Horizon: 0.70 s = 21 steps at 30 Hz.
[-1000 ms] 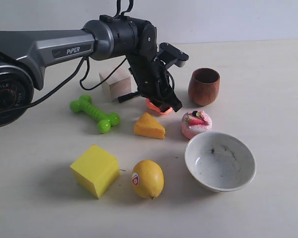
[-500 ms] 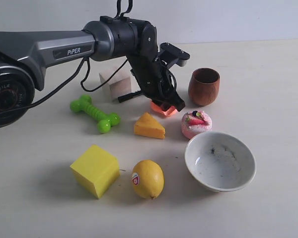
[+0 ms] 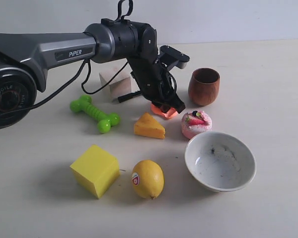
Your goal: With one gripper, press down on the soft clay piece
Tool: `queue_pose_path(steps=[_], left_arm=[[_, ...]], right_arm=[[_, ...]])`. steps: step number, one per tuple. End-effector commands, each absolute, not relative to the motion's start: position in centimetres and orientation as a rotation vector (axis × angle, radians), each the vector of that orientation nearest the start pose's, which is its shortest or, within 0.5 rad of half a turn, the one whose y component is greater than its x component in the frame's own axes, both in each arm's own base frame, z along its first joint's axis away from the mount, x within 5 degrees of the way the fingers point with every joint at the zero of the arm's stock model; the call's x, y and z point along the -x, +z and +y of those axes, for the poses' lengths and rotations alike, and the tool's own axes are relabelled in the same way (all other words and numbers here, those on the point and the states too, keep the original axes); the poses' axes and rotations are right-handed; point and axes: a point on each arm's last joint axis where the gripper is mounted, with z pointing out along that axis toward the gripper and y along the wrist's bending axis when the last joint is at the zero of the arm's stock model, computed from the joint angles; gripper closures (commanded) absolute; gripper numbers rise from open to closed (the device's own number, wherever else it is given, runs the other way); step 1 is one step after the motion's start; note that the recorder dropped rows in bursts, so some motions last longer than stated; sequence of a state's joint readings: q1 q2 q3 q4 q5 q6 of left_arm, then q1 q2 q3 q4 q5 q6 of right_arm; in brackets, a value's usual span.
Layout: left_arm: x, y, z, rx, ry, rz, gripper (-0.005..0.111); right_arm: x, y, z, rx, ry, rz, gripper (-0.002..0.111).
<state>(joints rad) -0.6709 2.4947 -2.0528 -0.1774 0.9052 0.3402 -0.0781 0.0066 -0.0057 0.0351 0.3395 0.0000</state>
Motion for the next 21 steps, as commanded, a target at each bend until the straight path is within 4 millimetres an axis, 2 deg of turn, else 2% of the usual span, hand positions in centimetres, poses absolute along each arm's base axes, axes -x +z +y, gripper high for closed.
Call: queue_pose_path(steps=[1, 14, 16, 19, 21], left_arm=[[-39.98, 11.24, -33.24, -1.249, -0.307, 2.548, 0.087], [-39.92, 11.24, -33.25, -1.249, -0.314, 2.554, 0.087], [-39.97, 11.24, -33.24, -1.249, -0.308, 2.549, 0.09], [-40.03, 11.26, -33.26, -1.246, -0.307, 2.543, 0.107], [-40.09, 11.28, -33.3, -1.246, -0.307, 2.533, 0.107]], right_arm=[[-5.36, 18.32, -0.34, -0.097, -0.024, 1.813, 0.108], [-5.36, 18.32, -0.34, -0.097, -0.024, 1.813, 0.108], [-5.36, 18.32, -0.34, -0.097, -0.024, 1.813, 0.108], [-5.36, 18.32, -0.34, -0.097, -0.024, 1.813, 0.108], [-5.36, 18.32, -0.34, -0.097, -0.024, 1.813, 0.108]])
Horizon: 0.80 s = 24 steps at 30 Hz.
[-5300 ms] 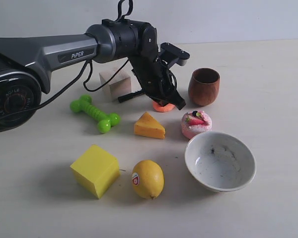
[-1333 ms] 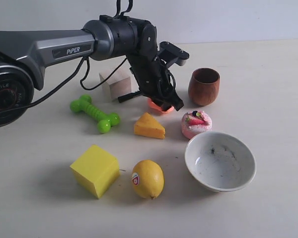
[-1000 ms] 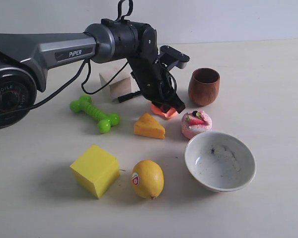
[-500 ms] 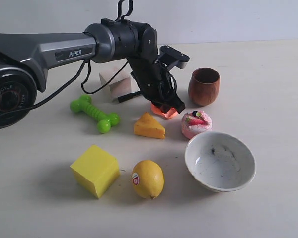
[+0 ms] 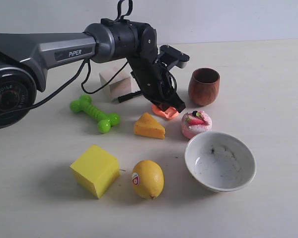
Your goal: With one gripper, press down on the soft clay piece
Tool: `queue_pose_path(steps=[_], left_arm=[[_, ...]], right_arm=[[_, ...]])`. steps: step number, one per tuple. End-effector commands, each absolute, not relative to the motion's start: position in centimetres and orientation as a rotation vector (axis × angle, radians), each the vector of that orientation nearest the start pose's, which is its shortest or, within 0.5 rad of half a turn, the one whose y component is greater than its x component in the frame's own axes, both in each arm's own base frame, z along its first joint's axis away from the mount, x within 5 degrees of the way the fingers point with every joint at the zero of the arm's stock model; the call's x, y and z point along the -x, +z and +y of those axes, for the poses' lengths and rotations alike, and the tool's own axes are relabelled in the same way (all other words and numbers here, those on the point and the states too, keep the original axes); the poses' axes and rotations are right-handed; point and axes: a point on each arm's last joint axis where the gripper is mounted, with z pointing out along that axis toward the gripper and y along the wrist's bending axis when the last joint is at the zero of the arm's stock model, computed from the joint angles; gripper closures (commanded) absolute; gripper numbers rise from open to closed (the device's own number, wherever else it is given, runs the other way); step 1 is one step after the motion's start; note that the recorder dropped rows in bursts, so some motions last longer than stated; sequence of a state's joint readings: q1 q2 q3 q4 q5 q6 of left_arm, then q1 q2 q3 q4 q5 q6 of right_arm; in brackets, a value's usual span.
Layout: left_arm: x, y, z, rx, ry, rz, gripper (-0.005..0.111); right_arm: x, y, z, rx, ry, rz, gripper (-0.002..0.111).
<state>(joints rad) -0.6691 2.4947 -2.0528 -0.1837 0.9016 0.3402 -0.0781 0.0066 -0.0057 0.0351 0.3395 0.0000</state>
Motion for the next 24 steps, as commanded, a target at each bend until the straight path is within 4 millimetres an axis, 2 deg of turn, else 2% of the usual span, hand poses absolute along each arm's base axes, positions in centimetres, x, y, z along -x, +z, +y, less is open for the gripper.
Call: queue_pose_path(steps=[1, 8, 10, 13, 15, 20, 24], left_arm=[[-40.1, 11.29, -33.31, -1.248, -0.306, 2.53, 0.107], [-40.1, 11.29, -33.31, -1.267, -0.303, 2.519, 0.106], [-40.09, 11.28, -33.3, -1.269, -0.303, 2.52, 0.099], [-40.09, 11.28, -33.3, -1.271, -0.302, 2.519, 0.083], [-40.1, 11.29, -33.31, -1.27, -0.302, 2.517, 0.077], [-40.12, 11.4, -33.32, -1.268, -0.303, 2.514, 0.08], [-40.12, 11.39, -33.32, -1.268, -0.303, 2.514, 0.099]], right_arm=[[-5.36, 18.32, -0.34, -0.097, -0.024, 1.813, 0.108], [-5.36, 18.32, -0.34, -0.097, -0.024, 1.813, 0.108], [-5.36, 18.32, -0.34, -0.097, -0.024, 1.813, 0.108], [-5.36, 18.32, -0.34, -0.097, -0.024, 1.813, 0.108], [-5.36, 18.32, -0.34, -0.097, -0.024, 1.813, 0.108], [-5.36, 18.32, -0.34, -0.097, -0.024, 1.813, 0.108], [-5.36, 18.32, -0.34, -0.097, -0.024, 1.813, 0.108]])
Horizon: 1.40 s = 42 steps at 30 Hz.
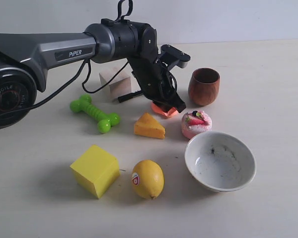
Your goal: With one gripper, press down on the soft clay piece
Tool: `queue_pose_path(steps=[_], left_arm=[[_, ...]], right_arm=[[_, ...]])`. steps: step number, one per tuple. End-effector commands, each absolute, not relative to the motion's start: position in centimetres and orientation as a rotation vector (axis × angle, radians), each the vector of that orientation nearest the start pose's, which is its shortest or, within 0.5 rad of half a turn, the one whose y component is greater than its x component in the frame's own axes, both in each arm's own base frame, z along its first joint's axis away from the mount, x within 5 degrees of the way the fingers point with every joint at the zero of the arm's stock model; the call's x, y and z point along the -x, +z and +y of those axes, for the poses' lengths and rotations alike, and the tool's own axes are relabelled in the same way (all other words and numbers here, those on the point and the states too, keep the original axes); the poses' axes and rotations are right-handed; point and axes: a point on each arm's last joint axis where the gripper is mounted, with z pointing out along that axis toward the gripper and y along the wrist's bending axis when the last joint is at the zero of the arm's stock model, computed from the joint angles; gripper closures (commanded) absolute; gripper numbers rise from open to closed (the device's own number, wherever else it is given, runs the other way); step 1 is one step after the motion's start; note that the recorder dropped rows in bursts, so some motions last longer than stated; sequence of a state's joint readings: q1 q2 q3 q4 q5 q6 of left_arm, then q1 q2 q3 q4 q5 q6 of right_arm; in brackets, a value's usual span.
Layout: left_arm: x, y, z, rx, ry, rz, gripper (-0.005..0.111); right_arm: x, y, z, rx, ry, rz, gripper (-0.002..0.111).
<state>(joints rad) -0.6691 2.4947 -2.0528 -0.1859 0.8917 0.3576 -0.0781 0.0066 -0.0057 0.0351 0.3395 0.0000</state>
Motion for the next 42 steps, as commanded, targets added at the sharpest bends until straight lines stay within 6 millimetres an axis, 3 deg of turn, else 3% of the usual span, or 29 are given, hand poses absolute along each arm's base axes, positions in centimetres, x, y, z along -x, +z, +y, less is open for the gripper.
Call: queue_pose_path(steps=[1, 15, 22, 26, 30, 33, 42], left_arm=[[-40.1, 11.4, -33.3, -1.268, -0.303, 2.514, 0.105], [-40.1, 11.5, -33.3, -1.273, -0.302, 2.513, 0.106], [-40.1, 11.5, -33.3, -1.28, -0.301, 2.514, 0.082], [-40.1, 11.8, -33.3, -1.279, -0.302, 2.509, 0.078], [-40.1, 12.7, -33.3, -1.27, -0.306, 2.489, 0.084], [-40.1, 13.1, -33.3, -1.267, -0.307, 2.481, 0.107], [-40.0, 13.3, -33.3, -1.275, -0.307, 2.483, 0.107]], right_arm=[[-5.4, 18.3, -0.3, -0.097, -0.024, 1.813, 0.108], [-5.4, 18.3, -0.3, -0.097, -0.024, 1.813, 0.108], [-5.4, 18.3, -0.3, -0.097, -0.024, 1.813, 0.108], [-5.4, 18.3, -0.3, -0.097, -0.024, 1.813, 0.108], [-5.4, 18.3, -0.3, -0.097, -0.024, 1.813, 0.108], [-5.4, 18.3, -0.3, -0.097, -0.024, 1.813, 0.108], [-5.4, 18.3, -0.3, -0.097, -0.024, 1.813, 0.108]])
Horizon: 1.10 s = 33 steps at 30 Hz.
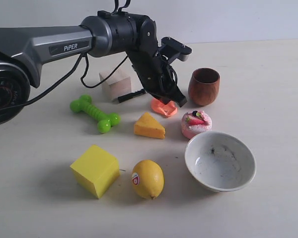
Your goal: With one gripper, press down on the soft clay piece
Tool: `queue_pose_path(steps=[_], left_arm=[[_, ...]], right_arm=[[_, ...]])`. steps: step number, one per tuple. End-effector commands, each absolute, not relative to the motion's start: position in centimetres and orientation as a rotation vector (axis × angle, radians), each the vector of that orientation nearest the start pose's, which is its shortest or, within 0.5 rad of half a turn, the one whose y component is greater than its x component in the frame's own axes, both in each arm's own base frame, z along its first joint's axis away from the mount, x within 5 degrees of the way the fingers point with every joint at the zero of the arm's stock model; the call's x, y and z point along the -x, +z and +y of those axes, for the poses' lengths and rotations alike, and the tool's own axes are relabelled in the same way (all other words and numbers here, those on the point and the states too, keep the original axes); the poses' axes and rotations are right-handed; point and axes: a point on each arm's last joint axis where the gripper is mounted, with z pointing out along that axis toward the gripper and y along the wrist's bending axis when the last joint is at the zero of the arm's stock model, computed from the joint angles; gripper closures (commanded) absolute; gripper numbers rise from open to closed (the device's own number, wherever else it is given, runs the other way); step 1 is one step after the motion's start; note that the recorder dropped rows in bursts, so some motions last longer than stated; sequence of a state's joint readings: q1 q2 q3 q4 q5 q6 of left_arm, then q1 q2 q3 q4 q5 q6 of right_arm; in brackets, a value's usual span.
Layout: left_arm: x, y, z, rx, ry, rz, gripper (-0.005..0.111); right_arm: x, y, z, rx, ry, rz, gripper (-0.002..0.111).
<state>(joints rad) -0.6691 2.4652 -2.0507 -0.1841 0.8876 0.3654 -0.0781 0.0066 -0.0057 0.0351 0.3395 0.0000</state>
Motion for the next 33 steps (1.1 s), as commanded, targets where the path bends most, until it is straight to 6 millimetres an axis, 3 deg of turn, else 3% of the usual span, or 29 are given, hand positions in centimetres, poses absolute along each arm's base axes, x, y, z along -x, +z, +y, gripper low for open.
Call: queue_pose_path(steps=[1, 8, 14, 33], left_arm=[[-40.0, 13.4, -33.2, -1.279, -0.307, 2.488, 0.107], [-39.9, 14.6, -33.1, -1.278, -0.306, 2.473, 0.107], [-39.3, 17.8, -32.7, -1.237, -0.331, 2.437, 0.107], [-33.0, 23.9, -25.7, -0.899, -0.365, 2.289, 0.107]], right_arm=[[-5.4, 18.3, -0.3, -0.097, -0.024, 1.813, 0.108], [-5.4, 18.3, -0.3, -0.097, -0.024, 1.813, 0.108], [-5.4, 18.3, -0.3, -0.097, -0.024, 1.813, 0.108], [-5.4, 18.3, -0.3, -0.097, -0.024, 1.813, 0.108]])
